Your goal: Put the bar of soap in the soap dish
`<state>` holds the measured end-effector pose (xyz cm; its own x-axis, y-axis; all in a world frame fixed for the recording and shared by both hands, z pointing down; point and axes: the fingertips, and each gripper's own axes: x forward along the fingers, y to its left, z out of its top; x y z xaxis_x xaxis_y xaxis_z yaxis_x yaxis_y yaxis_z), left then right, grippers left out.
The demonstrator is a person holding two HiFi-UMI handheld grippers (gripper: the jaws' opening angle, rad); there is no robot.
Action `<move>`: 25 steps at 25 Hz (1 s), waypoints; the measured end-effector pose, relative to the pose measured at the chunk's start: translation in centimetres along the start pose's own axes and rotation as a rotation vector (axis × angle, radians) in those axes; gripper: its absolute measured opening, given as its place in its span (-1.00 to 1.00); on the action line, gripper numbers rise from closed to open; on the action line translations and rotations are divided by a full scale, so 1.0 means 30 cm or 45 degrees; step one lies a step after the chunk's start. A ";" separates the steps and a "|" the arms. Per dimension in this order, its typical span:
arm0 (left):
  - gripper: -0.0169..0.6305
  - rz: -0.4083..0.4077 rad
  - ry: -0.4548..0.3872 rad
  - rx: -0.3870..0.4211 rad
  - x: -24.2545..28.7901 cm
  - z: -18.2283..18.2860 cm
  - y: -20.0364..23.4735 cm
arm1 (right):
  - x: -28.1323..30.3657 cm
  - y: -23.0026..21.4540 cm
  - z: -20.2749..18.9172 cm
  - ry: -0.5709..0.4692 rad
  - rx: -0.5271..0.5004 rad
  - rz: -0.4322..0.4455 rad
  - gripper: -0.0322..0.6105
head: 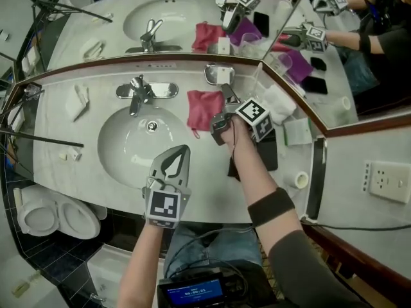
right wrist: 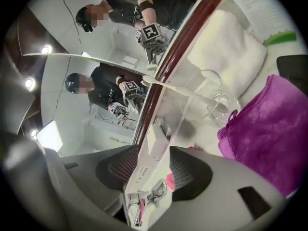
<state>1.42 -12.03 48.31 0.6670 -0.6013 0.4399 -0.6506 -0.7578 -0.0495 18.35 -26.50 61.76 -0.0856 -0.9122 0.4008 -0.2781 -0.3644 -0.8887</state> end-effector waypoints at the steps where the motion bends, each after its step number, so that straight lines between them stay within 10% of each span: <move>1: -0.95 0.002 0.008 0.004 0.002 -0.010 -0.004 | 0.015 -0.012 0.005 -0.006 0.014 -0.010 -0.17; 25: -0.95 -0.010 0.110 0.016 -0.027 -0.134 -0.015 | 0.085 0.005 0.035 -0.062 0.130 0.009 -0.51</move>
<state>-0.27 -10.18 51.58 0.6378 -0.5716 0.5162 -0.6405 -0.7659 -0.0567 19.09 -29.07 62.40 -0.0401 -0.9218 0.3855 -0.1787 -0.3730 -0.9105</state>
